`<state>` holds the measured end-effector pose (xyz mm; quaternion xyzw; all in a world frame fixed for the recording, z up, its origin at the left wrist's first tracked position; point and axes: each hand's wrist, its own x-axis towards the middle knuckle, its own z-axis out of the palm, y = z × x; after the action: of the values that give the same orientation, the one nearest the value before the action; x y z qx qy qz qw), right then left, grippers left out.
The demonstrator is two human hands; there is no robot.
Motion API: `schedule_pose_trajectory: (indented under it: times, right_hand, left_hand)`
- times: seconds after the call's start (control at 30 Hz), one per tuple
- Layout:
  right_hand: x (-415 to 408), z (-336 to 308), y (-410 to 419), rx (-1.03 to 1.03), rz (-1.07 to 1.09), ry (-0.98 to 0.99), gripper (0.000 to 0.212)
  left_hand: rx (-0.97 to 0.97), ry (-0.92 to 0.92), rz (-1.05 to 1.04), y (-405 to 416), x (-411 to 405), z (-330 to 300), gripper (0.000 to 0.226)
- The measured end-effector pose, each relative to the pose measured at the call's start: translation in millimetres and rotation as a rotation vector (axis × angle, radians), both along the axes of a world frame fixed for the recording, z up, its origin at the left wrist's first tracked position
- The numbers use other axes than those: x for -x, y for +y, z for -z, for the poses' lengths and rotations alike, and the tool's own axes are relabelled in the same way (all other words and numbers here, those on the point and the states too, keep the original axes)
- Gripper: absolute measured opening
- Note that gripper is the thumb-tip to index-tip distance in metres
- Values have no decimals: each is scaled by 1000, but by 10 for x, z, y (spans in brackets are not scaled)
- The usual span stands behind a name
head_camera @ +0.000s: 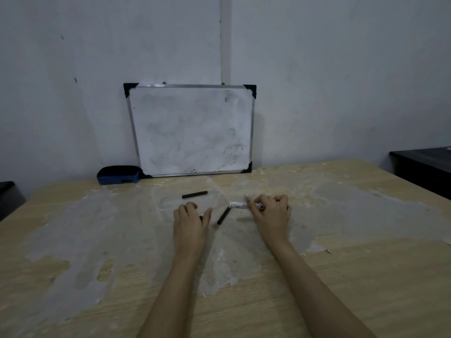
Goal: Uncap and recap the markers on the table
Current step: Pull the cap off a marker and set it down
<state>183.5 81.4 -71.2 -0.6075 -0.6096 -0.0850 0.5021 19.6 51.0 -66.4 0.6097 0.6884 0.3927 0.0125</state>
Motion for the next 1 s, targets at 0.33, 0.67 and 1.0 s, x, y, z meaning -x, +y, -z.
schedule_pose_trajectory:
  times: [0.33, 0.67, 1.0]
  right_hand:
    - [88, -216, -18, -115, -19, -173, 49]
    - [226, -550, -270, 12, -410, 830, 51]
    - [211, -625, -233, -140, -555, 703, 38]
  left_hand:
    - [231, -1121, 410, 15, -309, -204, 27]
    - [333, -1758, 451, -30, -405, -191, 32]
    - [397, -1798, 477, 37, -274, -174, 21]
